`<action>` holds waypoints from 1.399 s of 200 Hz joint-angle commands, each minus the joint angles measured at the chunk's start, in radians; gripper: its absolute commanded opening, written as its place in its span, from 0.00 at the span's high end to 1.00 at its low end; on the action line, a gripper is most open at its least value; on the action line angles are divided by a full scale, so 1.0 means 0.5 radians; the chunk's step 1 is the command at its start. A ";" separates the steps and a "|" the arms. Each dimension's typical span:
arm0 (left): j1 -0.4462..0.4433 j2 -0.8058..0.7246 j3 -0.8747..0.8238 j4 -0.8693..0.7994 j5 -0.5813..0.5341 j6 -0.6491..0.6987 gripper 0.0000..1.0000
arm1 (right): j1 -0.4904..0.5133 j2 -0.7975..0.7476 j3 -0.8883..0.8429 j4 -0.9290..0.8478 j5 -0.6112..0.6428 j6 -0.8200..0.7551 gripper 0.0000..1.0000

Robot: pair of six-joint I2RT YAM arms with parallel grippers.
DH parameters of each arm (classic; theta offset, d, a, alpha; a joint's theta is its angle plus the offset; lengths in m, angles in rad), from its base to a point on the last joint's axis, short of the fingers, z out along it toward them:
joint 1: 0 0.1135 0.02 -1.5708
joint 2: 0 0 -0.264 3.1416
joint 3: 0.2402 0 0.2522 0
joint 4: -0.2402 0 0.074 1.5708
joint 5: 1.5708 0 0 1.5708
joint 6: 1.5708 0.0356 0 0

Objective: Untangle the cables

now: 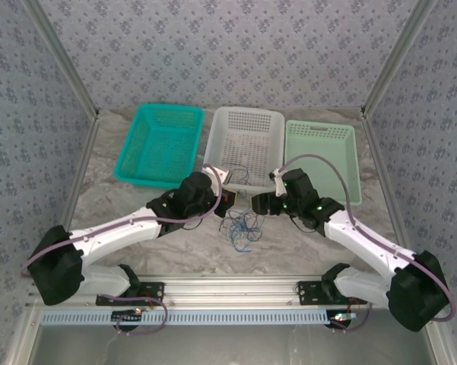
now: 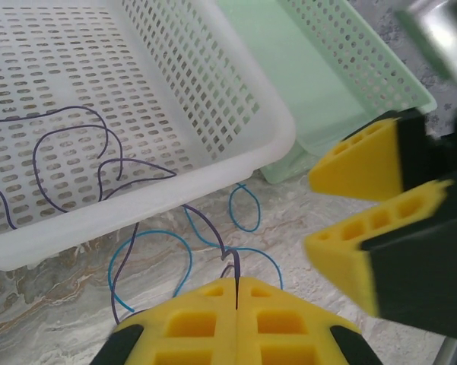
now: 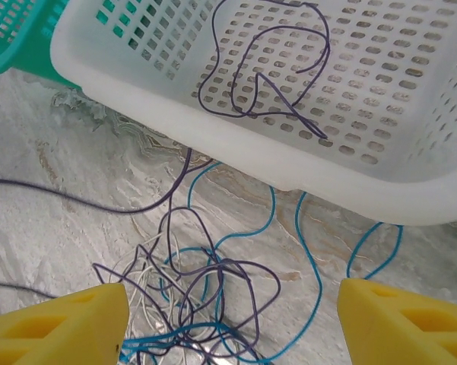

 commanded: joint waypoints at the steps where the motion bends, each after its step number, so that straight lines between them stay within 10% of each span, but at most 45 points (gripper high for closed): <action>1: -0.019 -0.121 -0.007 0.047 -0.048 -0.036 1.00 | 0.107 0.055 -0.056 0.221 0.152 0.148 0.25; 280: -0.059 -0.364 0.988 -0.061 0.012 0.610 1.00 | 0.390 0.626 -0.184 0.444 0.467 0.425 0.14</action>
